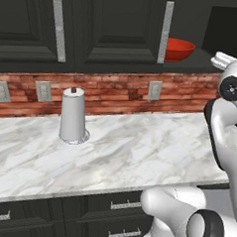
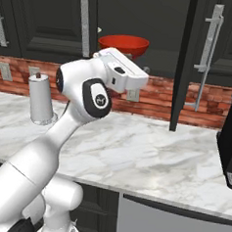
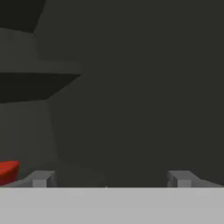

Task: Move the bowls from the cabinet to the plates on the dining table.

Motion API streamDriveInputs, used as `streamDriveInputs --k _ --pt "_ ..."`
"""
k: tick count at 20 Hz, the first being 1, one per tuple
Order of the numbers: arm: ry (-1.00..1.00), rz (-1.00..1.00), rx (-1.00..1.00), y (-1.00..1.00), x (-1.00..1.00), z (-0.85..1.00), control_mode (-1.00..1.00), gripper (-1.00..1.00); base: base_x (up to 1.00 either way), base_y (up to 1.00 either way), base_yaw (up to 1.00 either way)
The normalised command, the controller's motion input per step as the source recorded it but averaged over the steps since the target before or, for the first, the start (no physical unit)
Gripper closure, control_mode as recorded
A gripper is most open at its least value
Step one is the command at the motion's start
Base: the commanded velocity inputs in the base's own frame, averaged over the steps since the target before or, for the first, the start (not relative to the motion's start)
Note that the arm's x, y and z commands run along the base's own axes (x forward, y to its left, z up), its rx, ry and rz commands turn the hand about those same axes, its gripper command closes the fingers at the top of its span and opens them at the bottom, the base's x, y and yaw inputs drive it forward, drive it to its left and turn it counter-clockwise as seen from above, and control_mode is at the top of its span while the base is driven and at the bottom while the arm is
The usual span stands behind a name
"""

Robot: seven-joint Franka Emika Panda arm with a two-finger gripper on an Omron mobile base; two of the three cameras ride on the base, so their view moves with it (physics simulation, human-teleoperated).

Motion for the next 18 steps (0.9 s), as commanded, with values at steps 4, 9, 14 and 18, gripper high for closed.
streamDriveInputs --k 4,9,14,18 --pt "0.0 0.12 -0.06 0.44 -0.16 0.14 -1.0 -1.0 0.0 0.0 0.0" --pt "0.01 0.11 -0.05 0.46 -0.2 0.12 -1.0 -1.0 0.0 0.0 0.0" --pt "-0.01 0.11 -0.02 0.47 -0.14 0.0 -1.0 -1.0 0.0 0.0 0.0" --pt "-0.05 0.14 0.0 0.36 -0.04 -0.01 -1.0 -1.0 0.0 0.0 0.0"
